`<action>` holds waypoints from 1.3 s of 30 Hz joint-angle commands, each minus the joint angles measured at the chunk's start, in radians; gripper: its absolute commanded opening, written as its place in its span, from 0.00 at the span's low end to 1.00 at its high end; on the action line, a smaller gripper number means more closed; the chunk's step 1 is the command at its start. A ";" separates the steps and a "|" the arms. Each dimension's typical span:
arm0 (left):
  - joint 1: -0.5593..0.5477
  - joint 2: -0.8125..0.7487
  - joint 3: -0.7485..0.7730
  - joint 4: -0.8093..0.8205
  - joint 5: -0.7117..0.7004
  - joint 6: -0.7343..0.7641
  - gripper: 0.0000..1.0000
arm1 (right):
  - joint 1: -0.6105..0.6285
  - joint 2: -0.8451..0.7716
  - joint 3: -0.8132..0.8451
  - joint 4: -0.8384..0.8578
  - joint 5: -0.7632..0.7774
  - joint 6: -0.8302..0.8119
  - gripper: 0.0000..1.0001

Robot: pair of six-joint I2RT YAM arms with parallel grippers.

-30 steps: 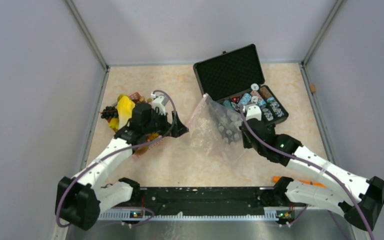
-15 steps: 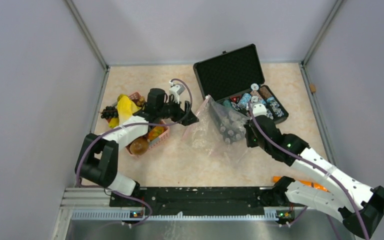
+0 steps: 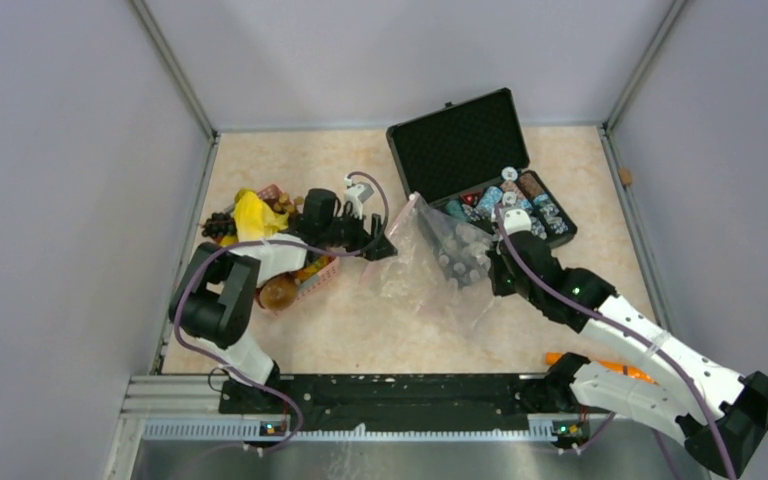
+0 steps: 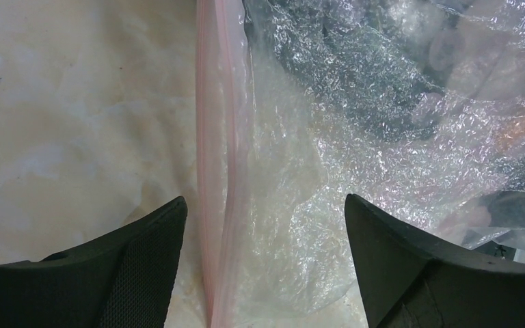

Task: Place the food in the zip-top bag and seal the zipper
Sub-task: Pick up the zipper food storage bag at the center of the board.

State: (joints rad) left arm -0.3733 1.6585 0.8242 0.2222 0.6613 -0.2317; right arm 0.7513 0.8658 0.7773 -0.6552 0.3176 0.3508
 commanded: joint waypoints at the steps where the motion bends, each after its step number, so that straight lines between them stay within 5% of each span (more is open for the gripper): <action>1: 0.006 0.019 0.001 0.049 0.018 0.026 0.84 | -0.012 -0.017 -0.005 0.035 -0.011 -0.002 0.00; 6: 0.008 0.053 -0.006 0.064 0.026 0.015 0.77 | -0.013 -0.017 -0.016 0.041 -0.020 0.010 0.00; 25: 0.003 -0.191 -0.075 -0.062 0.073 -0.008 0.02 | -0.029 0.046 -0.020 0.070 0.000 0.064 0.00; 33: -0.012 -0.305 -0.124 -0.120 0.030 -0.006 0.01 | -0.033 0.079 -0.009 0.105 -0.028 0.090 0.02; 35: -0.014 -0.302 -0.143 -0.124 0.010 -0.002 0.19 | -0.035 0.082 -0.019 0.120 -0.043 0.093 0.00; 39: -0.023 -0.256 -0.176 -0.108 0.000 -0.011 0.25 | -0.036 0.070 -0.035 0.142 -0.062 0.100 0.00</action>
State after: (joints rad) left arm -0.3855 1.3777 0.6849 0.1028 0.6827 -0.2371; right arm 0.7280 0.9451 0.7582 -0.5705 0.2775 0.4313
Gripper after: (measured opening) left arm 0.200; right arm 0.006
